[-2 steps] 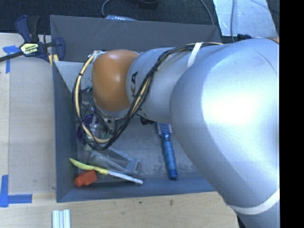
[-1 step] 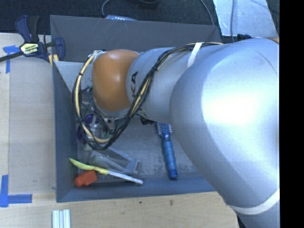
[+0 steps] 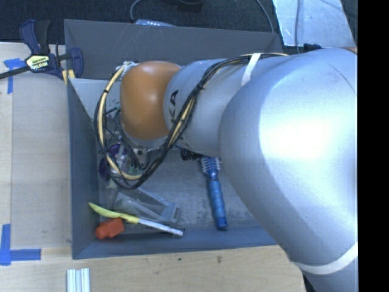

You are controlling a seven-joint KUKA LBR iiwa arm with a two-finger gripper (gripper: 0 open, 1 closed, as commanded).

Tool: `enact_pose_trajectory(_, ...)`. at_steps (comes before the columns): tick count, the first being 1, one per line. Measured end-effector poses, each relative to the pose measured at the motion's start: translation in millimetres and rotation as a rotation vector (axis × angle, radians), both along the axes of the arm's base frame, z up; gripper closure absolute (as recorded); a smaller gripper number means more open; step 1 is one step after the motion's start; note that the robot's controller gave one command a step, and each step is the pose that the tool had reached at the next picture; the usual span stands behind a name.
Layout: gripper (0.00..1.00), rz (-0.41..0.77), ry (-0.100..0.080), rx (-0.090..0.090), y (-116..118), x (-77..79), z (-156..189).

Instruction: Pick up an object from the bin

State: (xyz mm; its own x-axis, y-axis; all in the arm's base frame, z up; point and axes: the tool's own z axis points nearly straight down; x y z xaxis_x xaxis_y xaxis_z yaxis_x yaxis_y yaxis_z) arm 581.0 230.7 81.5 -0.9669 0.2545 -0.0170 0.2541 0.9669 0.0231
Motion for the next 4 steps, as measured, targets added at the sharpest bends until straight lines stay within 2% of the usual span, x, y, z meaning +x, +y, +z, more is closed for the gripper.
enact_pose_trajectory(2,1.00,-0.240,-0.004,0.017,-30,11.8,1)
enact_pose_trajectory(3,1.00,-0.215,-0.016,0.027,-34,10.5,1)
enact_pose_trajectory(4,1.00,-0.183,0.001,0.010,-42,3.6,32)
